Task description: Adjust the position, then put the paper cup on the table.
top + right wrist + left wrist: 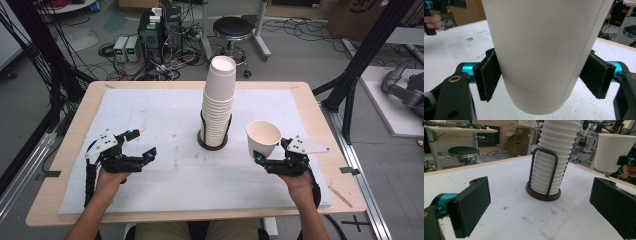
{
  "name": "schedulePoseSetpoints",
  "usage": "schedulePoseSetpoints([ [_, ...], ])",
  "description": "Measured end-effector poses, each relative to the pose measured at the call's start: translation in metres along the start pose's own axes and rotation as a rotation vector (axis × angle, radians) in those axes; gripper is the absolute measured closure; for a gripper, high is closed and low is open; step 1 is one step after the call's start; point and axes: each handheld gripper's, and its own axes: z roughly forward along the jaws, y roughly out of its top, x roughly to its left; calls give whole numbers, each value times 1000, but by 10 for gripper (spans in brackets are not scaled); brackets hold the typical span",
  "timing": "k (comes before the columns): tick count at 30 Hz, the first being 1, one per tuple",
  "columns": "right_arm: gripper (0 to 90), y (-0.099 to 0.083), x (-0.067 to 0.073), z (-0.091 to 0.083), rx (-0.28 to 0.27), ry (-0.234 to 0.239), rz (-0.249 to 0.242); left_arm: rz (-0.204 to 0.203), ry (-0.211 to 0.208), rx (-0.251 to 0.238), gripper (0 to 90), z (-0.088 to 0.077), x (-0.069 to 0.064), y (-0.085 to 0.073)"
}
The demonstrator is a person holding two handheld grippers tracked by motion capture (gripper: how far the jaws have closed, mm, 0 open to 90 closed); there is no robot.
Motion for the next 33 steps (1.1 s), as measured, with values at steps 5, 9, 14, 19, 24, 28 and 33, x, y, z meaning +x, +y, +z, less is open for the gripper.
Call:
schedulePoseSetpoints([
  [5, 237, 0, -2, -2, -15, -10, 11, -4, 2, 4, 33, 0, 1, -1],
  [9, 236, -1, -4, -3, -17, -22, 20, -4, 8, 7, 33, -1, 2, -1],
  [14, 236, -2, -7, -1, -20, -41, 19, 5, 15, 15, 33, -3, 1, -2],
  [19, 235, -7, -17, 2, 1, -107, 29, 0, 23, 28, 33, -2, 1, -4],
  [24, 235, -14, -30, 9, 34, -188, 61, 1, 20, 39, 33, -1, -1, -7],
  [28, 233, -24, -42, 19, 83, -243, 94, 2, 21, 43, 33, -2, 0, -8],
  [33, 233, -32, -53, 27, 137, -280, 130, 5, 28, 46, 33, -1, 0, -8],
])
